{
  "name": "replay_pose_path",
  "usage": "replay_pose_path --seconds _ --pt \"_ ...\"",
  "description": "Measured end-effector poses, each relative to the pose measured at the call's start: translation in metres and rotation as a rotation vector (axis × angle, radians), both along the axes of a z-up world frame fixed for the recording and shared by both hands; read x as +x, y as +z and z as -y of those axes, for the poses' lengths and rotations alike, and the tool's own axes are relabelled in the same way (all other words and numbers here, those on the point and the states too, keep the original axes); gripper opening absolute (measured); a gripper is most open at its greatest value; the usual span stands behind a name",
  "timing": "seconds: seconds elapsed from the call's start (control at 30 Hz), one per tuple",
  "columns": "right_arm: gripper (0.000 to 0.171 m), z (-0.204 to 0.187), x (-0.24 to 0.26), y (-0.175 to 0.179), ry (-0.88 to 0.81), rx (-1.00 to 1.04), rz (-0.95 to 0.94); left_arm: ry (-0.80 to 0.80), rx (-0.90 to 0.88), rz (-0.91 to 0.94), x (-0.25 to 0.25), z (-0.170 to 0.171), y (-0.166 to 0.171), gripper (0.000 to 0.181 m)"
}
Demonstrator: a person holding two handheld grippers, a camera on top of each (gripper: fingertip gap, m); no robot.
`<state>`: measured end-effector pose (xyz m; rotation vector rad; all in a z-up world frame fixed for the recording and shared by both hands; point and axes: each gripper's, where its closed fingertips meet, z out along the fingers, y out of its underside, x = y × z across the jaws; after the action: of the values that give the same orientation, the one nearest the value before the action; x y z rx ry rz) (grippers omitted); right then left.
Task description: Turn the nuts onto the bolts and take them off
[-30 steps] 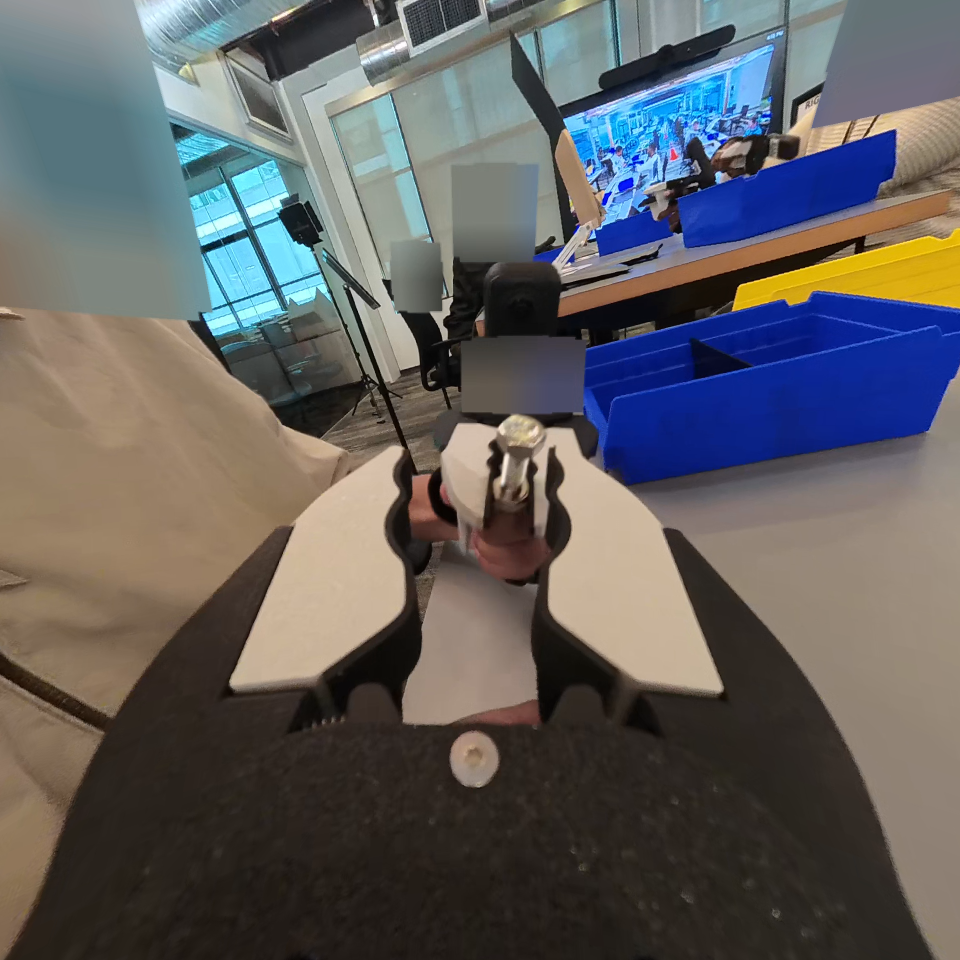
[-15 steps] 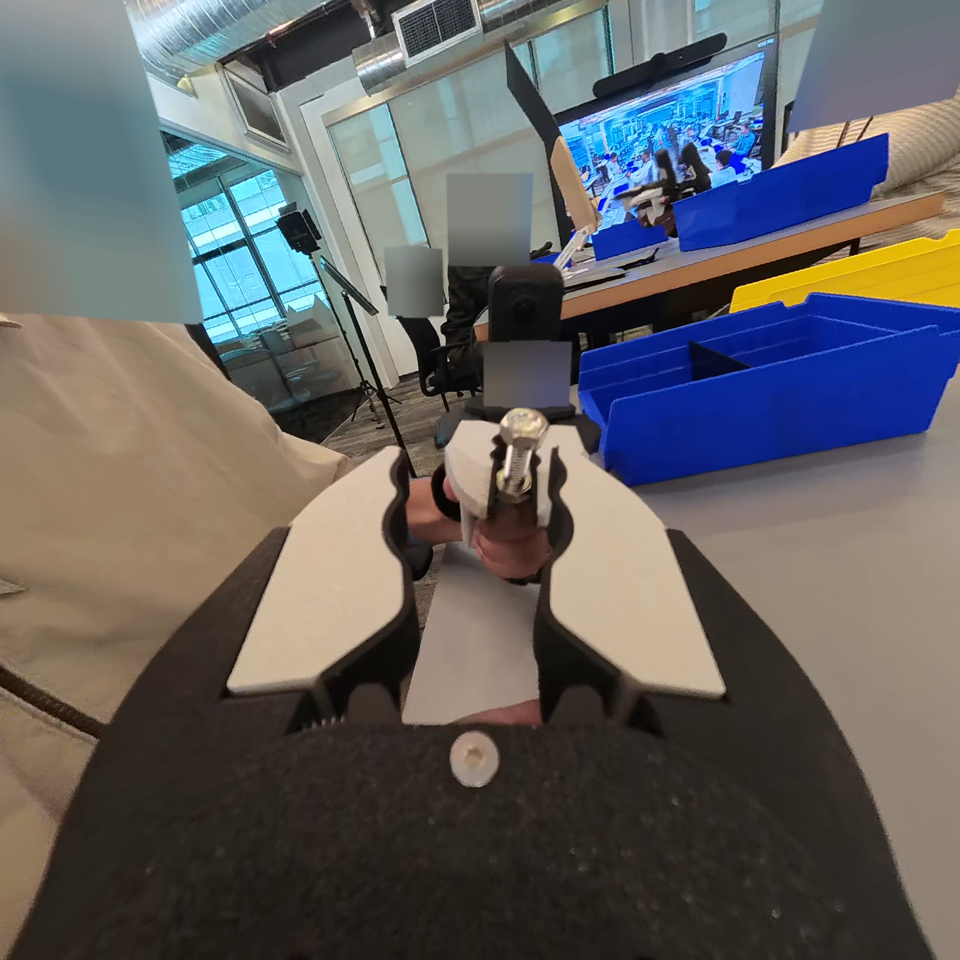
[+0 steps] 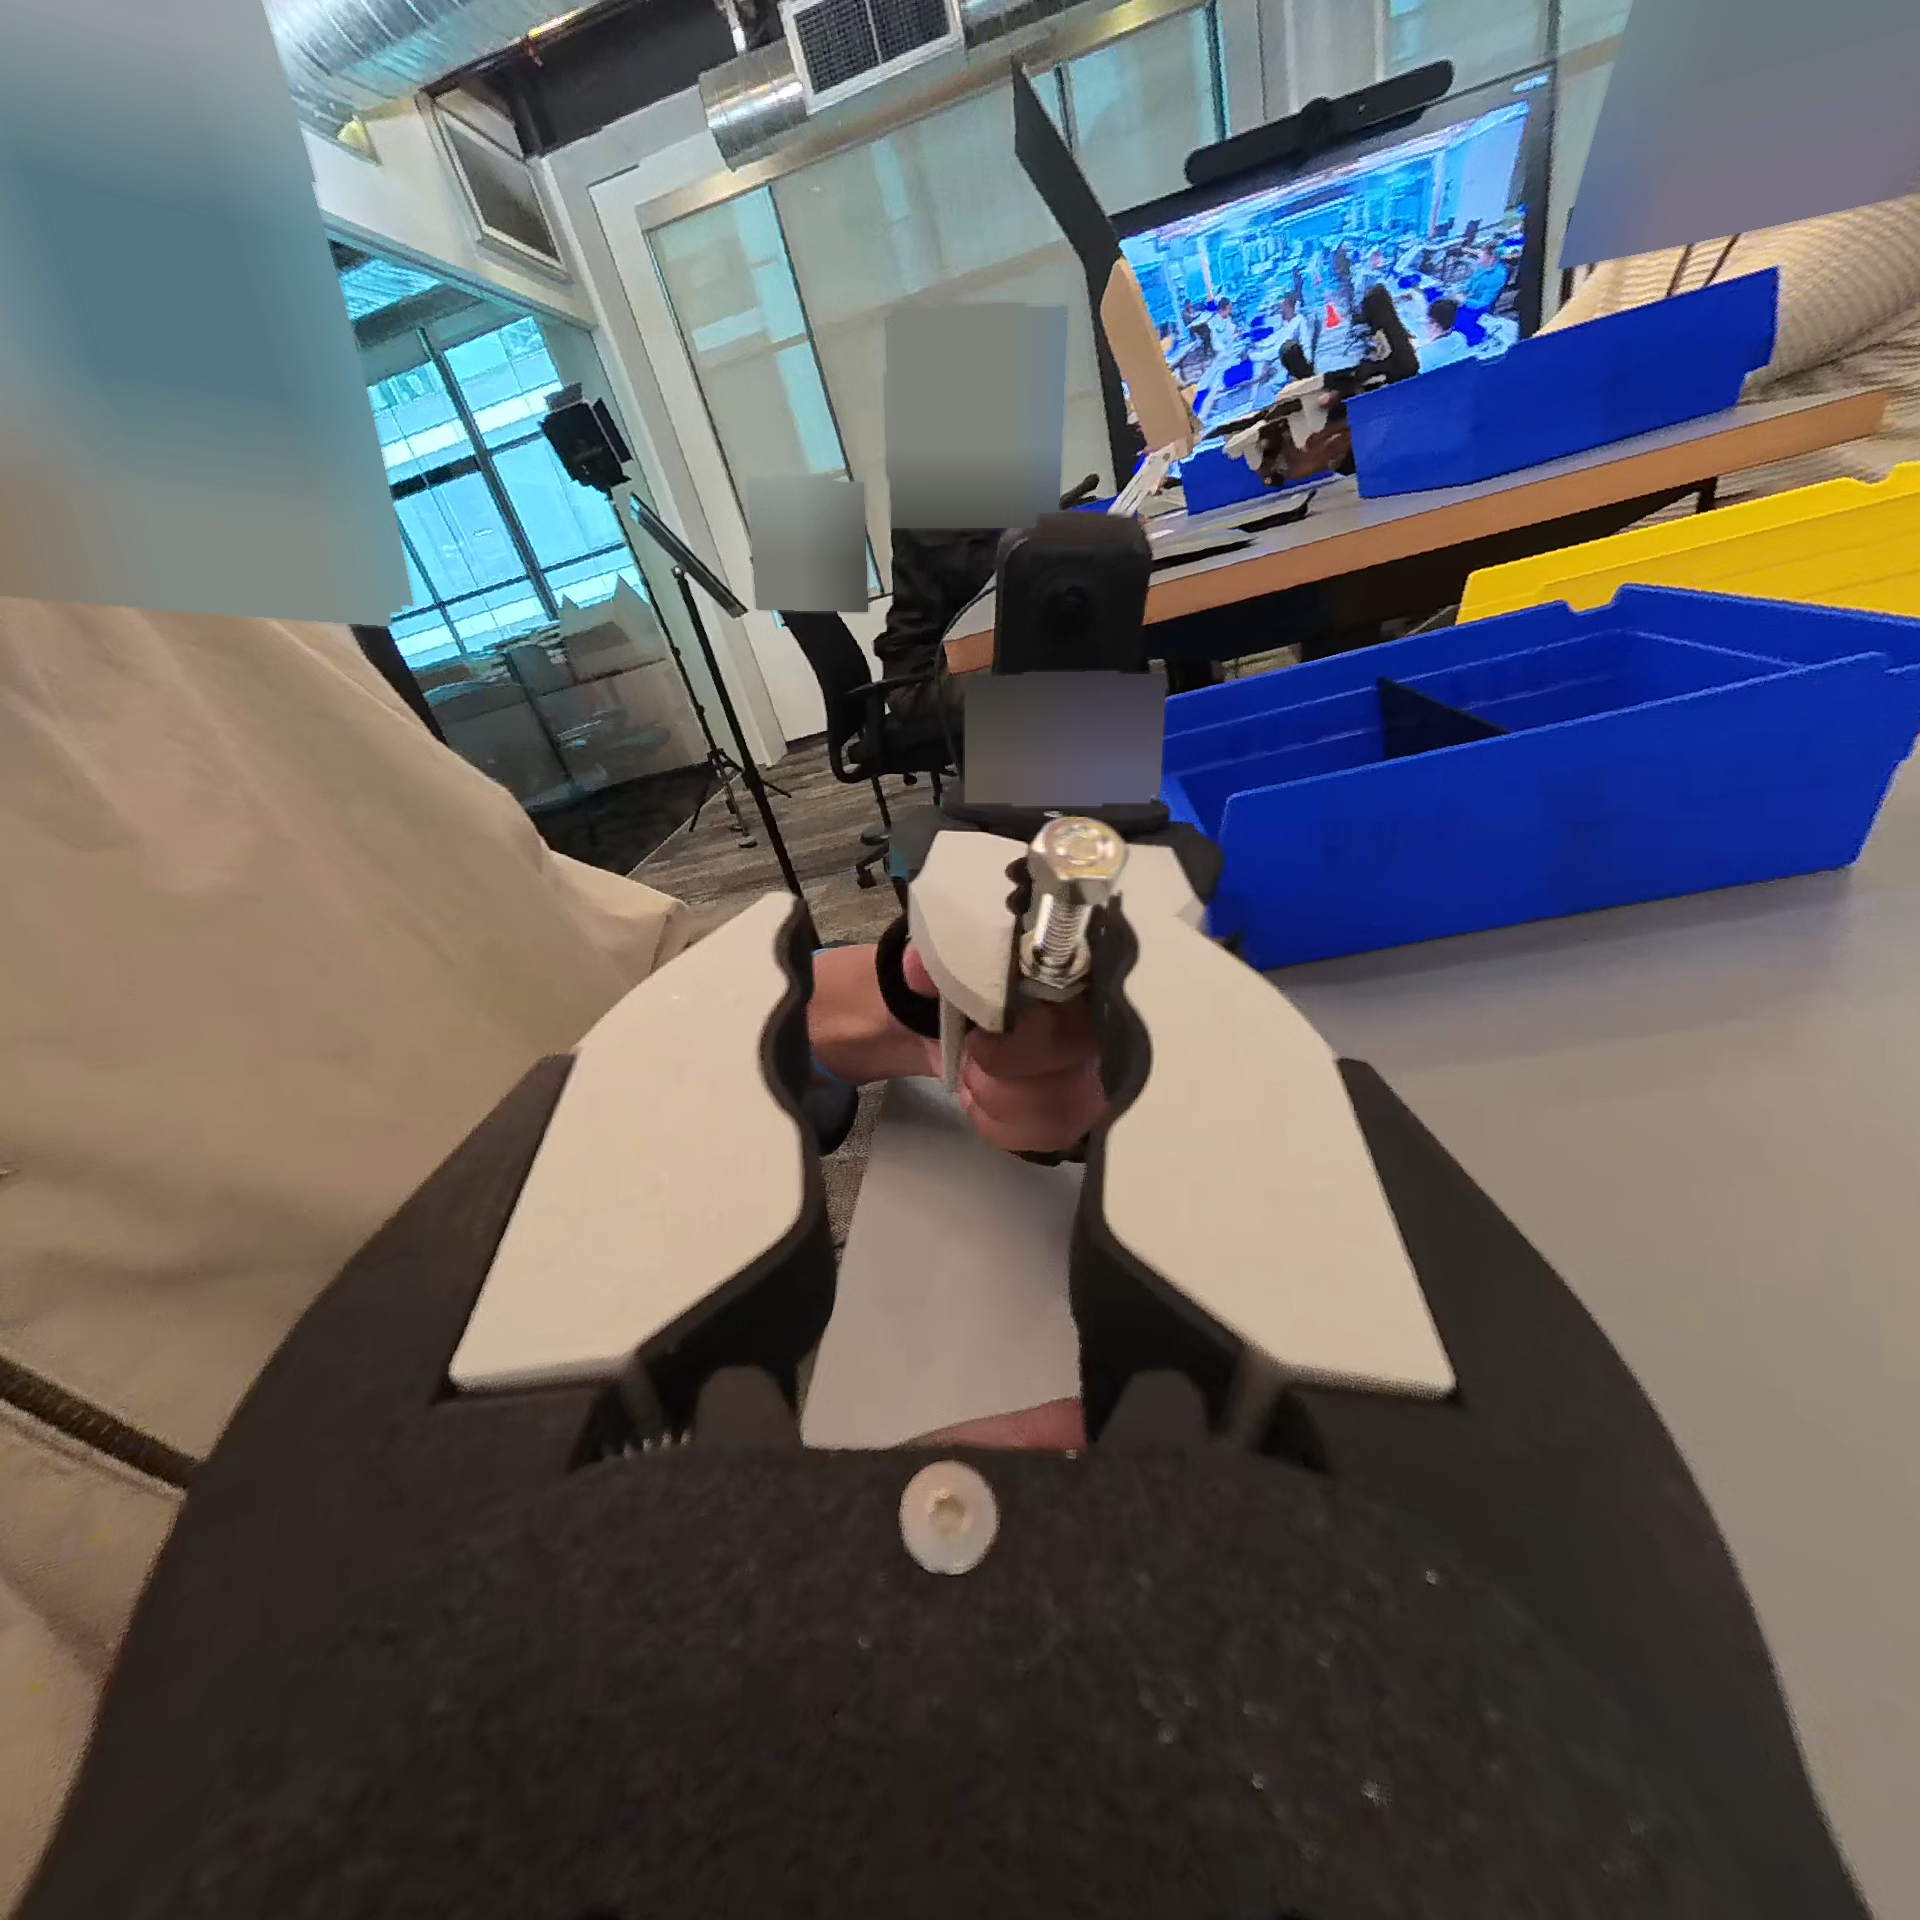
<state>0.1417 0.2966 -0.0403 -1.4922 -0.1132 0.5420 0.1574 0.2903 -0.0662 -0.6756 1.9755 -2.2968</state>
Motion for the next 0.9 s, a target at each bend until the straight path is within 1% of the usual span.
replay_pose_path --seconds 0.1,0.23,0.27,0.37,0.43,0.47,0.53,0.63,0.77,0.9 --pt "0.055 -0.005 0.006 -0.001 -0.011 -0.003 -0.004 -0.017 -0.004 -0.001 -0.002 0.004 0.0 0.016" --pt "0.055 -0.017 -0.007 0.003 0.041 0.001 0.003 -0.058 0.029 0.001 -0.009 0.021 -0.006 0.016" --pt "0.054 -0.018 -0.01 0.003 0.049 0.002 0.01 -0.052 0.024 -0.003 -0.008 0.021 -0.006 0.016" --pt "0.063 -0.016 -0.009 0.0 0.025 -0.017 0.02 -0.027 0.012 -0.005 -0.002 0.01 -0.005 0.016" --pt "0.06 -0.01 -0.004 -0.003 0.013 -0.022 0.012 -0.001 0.001 0.005 0.0 0.001 0.0 0.016" --pt "0.055 -0.007 -0.002 -0.003 0.008 -0.018 0.008 0.014 0.001 0.003 0.003 -0.004 0.001 0.016" --pt "0.056 -0.003 0.005 -0.004 -0.018 -0.019 0.001 0.023 0.002 0.005 0.004 -0.009 0.002 0.016" --pt "0.056 -0.006 0.009 -0.002 -0.025 -0.012 -0.003 0.003 0.014 0.008 0.0 -0.002 0.001 0.016" --pt "0.057 -0.018 -0.004 0.005 0.022 0.002 0.016 -0.048 0.031 0.004 -0.007 0.016 -0.004 0.016" --pt "0.063 -0.018 -0.009 0.004 0.018 0.002 0.014 -0.03 -0.001 0.001 -0.004 0.007 0.0 0.016"
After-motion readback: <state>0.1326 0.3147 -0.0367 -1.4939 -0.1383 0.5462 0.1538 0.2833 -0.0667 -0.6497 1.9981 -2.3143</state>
